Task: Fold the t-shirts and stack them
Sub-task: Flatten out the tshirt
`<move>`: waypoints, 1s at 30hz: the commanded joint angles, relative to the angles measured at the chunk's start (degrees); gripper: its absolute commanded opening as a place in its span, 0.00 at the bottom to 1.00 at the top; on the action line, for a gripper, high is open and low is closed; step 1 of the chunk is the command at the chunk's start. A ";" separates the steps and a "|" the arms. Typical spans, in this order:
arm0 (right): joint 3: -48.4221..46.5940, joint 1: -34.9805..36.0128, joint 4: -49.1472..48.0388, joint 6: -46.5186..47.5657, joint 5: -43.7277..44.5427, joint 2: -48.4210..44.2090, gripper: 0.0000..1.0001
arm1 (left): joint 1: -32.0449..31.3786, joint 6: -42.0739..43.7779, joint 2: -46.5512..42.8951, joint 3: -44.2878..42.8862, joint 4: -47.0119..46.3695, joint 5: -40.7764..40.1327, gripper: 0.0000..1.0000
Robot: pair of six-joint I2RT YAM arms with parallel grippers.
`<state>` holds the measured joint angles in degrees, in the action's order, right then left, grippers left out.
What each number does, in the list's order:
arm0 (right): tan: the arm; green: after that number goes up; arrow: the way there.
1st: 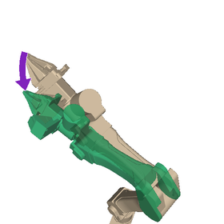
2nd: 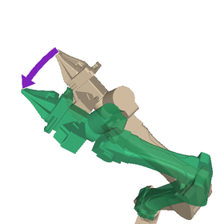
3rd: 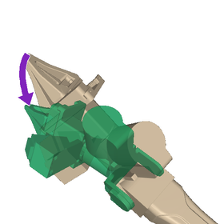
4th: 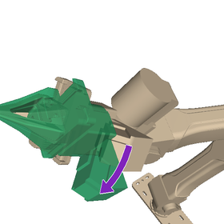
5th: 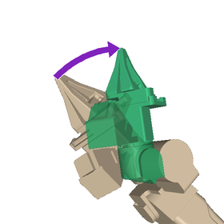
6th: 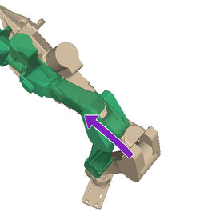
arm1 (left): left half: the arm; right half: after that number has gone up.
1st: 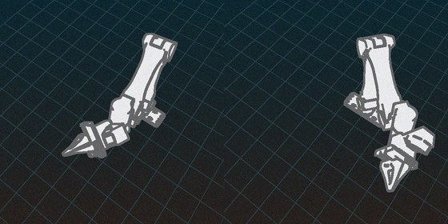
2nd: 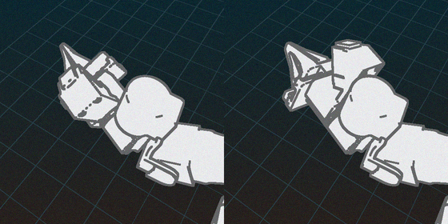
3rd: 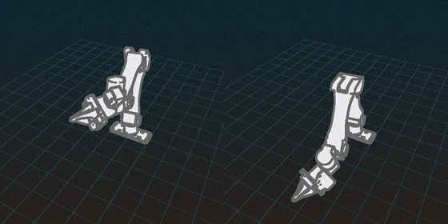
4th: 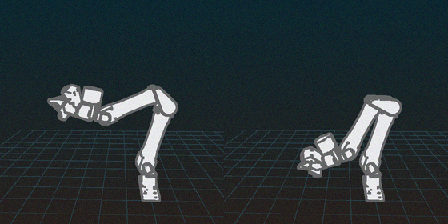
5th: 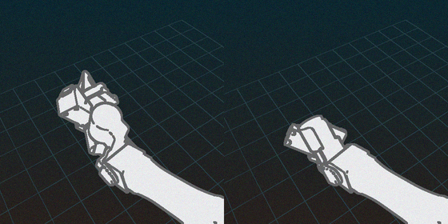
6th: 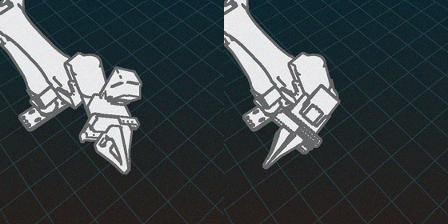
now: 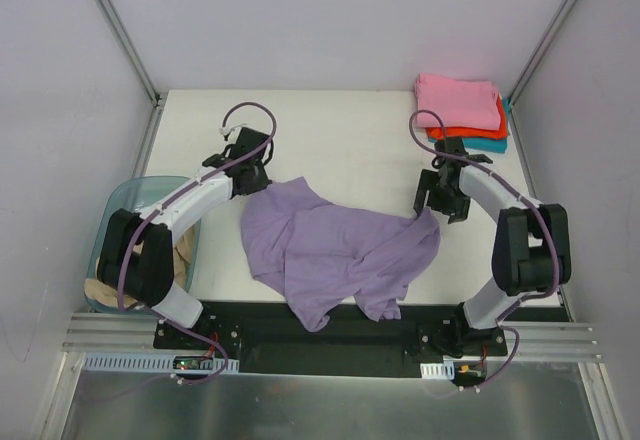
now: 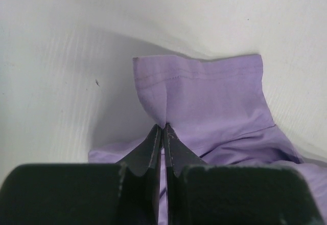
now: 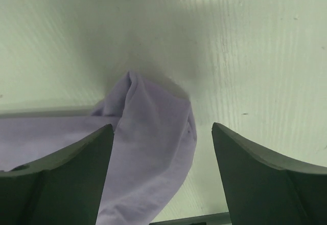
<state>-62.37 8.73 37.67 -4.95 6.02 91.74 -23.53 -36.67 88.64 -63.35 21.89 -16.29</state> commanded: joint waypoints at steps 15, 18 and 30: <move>-10.29 0.41 -4.71 -0.59 -2.68 -10.94 0.01 | 0.41 7.65 -10.40 -10.20 -2.64 -5.05 0.00; -14.52 0.32 -6.98 0.99 -3.03 -18.93 0.01 | 0.50 11.26 -14.44 -16.79 -3.61 -6.29 0.00; -14.89 0.41 -11.48 6.88 1.36 -48.49 0.05 | 0.50 18.99 -35.10 -23.57 -9.85 -3.74 0.00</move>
<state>-77.87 9.04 26.98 -1.21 4.43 48.80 -23.53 -21.56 57.80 -86.26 15.16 -19.66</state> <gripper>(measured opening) 0.041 0.008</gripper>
